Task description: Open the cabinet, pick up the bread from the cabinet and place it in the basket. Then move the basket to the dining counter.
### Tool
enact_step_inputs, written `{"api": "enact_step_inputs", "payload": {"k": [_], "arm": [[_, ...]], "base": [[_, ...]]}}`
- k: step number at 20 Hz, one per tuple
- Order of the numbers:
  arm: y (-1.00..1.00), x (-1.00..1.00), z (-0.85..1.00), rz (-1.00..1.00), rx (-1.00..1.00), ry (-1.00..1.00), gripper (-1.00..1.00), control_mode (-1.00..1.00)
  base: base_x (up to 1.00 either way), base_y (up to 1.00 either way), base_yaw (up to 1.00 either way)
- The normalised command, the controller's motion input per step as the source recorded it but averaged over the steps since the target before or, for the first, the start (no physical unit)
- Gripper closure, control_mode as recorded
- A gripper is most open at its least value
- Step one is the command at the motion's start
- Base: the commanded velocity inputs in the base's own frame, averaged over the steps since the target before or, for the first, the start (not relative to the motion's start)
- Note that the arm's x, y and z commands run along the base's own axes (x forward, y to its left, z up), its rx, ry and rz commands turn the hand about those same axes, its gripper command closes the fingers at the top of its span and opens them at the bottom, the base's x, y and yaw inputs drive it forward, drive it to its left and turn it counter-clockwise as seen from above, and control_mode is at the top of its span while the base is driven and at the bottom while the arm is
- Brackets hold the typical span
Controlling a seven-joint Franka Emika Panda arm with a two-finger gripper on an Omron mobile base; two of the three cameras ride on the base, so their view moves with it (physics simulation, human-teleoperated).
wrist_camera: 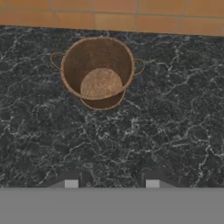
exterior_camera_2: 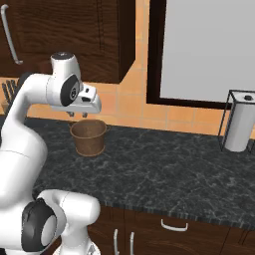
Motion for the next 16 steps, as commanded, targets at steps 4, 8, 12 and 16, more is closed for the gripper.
{"api": "enact_step_inputs", "payload": {"k": [4,8,12,16], "arm": [[0.02,-0.68,0.0,0.05,0.0,-0.12,-1.0,-1.0],[0.97,-0.57,0.45,-0.04,0.0,-0.71,-1.0,-1.0],[1.0,-0.01,0.79,-0.03,0.01,-0.55,-1.0,-1.0],[1.0,0.0,0.77,0.0,0.08,-0.29,-1.0,-1.0]], "base": [[0.0,0.0,0.0],[0.0,0.0,0.0],[0.0,0.0,0.0],[0.0,0.0,0.0]]}}
